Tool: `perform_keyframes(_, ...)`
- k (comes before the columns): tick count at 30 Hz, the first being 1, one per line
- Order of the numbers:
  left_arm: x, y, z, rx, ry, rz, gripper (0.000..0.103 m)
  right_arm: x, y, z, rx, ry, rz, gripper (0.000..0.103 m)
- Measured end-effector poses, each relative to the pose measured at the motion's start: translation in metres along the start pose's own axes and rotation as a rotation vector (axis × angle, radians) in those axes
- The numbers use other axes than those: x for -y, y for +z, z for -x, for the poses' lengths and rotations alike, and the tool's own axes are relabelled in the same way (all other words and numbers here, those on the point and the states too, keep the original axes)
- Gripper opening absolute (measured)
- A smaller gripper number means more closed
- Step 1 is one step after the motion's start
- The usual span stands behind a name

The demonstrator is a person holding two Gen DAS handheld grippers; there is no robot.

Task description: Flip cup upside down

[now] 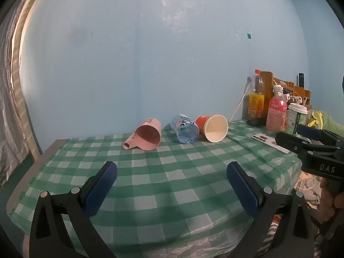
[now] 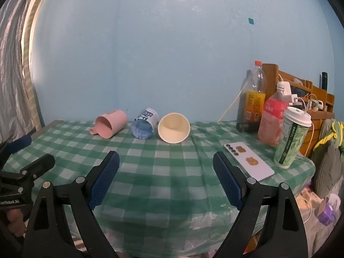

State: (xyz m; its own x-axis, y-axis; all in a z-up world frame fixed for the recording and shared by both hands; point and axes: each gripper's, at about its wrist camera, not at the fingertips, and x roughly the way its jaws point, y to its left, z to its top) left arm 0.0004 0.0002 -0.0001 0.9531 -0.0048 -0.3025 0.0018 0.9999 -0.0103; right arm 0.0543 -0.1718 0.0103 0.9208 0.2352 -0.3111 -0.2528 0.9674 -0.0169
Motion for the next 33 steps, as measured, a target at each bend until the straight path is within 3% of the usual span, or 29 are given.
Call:
perform_keyframes(15, 0.0061, -0.0007, 0.0017, 0.010, 0.011, -0.016, 0.103, -0.0007, -0.0007, -0.0008, -0.014, -0.004, 0.013, 0.088)
perform_keyframes(33, 0.0009, -0.0026, 0.0011, 0.011, -0.033, 0.007, 0.103, -0.0022, -0.0019, -0.0013, -0.016, -0.003, 0.016, 0.088)
